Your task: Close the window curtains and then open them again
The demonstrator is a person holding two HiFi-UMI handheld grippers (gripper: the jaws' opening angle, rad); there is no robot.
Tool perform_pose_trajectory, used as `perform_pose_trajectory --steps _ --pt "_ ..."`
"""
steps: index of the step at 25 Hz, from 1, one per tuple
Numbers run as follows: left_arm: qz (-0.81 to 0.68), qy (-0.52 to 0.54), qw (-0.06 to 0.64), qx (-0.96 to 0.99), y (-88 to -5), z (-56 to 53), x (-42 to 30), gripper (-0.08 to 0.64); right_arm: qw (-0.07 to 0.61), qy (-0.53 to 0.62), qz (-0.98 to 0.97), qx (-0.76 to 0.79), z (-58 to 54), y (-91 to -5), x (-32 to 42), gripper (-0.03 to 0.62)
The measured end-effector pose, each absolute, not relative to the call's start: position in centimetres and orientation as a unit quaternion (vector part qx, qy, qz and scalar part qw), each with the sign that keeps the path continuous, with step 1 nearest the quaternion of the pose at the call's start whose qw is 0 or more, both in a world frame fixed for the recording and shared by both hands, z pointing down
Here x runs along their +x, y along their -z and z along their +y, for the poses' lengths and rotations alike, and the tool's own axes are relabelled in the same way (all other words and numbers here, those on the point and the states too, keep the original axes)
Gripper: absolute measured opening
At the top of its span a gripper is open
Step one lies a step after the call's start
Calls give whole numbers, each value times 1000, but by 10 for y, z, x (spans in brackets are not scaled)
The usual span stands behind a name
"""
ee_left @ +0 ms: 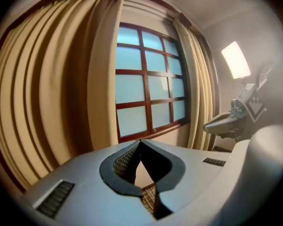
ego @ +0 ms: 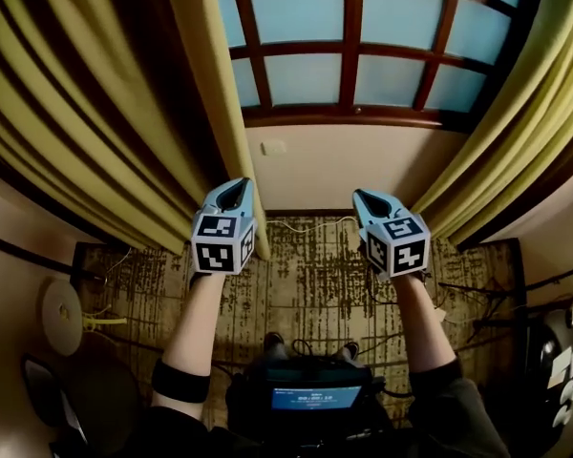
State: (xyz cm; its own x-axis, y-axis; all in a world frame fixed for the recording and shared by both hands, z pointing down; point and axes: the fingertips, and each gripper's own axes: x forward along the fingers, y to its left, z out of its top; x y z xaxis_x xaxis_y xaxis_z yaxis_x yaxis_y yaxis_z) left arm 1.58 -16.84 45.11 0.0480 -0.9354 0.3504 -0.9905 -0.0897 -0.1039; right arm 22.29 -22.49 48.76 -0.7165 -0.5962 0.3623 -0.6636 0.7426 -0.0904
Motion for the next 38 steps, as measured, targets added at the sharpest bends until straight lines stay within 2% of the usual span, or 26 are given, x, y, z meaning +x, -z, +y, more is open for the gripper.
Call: perform_pose_trajectory --steps 13,28,38 --pt "-643 -183 159 726 -547 -93 -31 0 210 -153 -895 362 -156 -572 196 12" --pt "-641 -160 171 731 -548 -74 -57 0 213 -161 -883 385 -139 -577 189 12" --pt "-627 -158 182 741 -553 -77 -33 0 211 -166 -876 402 -140 -579 219 12"
